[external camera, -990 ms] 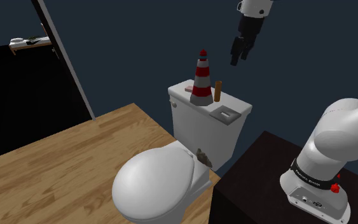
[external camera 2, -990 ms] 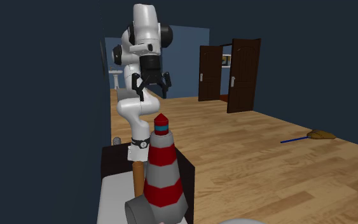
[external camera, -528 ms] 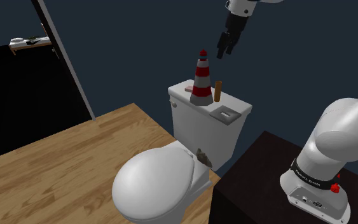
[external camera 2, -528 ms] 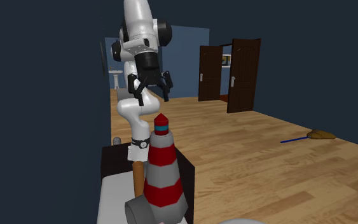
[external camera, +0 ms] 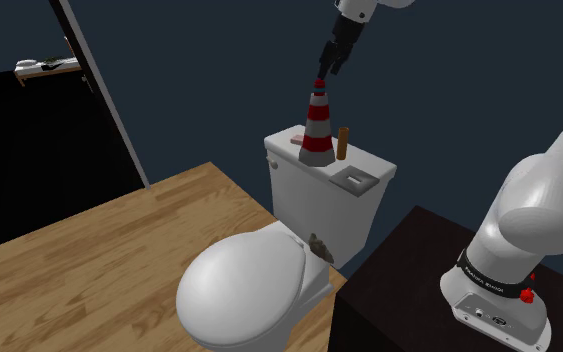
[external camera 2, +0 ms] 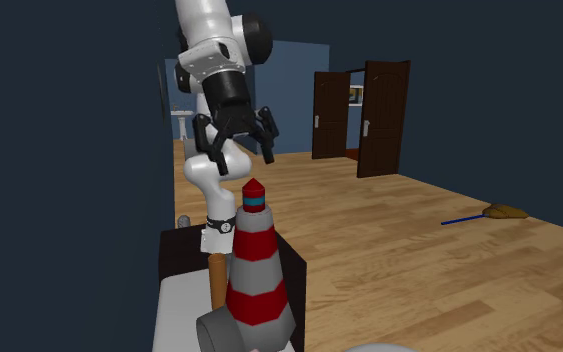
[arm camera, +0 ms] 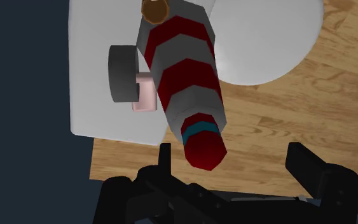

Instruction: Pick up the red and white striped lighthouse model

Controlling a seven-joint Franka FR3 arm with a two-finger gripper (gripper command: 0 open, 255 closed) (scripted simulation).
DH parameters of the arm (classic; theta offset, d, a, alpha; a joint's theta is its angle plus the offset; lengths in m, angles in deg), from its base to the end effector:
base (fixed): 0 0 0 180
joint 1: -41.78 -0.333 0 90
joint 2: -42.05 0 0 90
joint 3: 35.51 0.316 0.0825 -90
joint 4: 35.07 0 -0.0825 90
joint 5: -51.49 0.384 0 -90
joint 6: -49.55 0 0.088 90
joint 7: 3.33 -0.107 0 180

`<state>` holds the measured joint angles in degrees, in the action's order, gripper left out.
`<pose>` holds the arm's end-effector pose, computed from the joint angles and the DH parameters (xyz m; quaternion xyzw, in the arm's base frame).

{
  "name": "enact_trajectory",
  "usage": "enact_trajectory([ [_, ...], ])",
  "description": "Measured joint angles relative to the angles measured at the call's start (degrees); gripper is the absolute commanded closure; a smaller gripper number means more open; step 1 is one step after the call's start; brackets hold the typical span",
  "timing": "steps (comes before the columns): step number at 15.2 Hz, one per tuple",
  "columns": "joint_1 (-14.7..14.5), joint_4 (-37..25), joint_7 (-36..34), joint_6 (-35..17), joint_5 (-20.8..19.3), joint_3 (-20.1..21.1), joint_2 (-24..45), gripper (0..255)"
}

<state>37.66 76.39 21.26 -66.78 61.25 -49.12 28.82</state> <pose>0.5112 -0.0876 0.6095 -0.9770 -0.1026 -0.1776 0.0586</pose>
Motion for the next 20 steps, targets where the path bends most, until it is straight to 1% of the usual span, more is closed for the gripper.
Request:
enact_trajectory([
  [1,-0.11,-1.38,1.37,-0.56,1.16,-0.61,1.54,0],
  [3,-0.21,-1.73,2.57,-1.71,2.16,-1.02,2.72,0],
  [9,-0.35,1.95,3.75,-5.88,2.96,-1.07,3.15,0],
  [10,-0.34,2.16,3.86,-6.08,3.00,-1.10,3.17,255],
  [20,-0.31,2.42,4.01,-6.40,3.07,-1.15,3.09,255],
])
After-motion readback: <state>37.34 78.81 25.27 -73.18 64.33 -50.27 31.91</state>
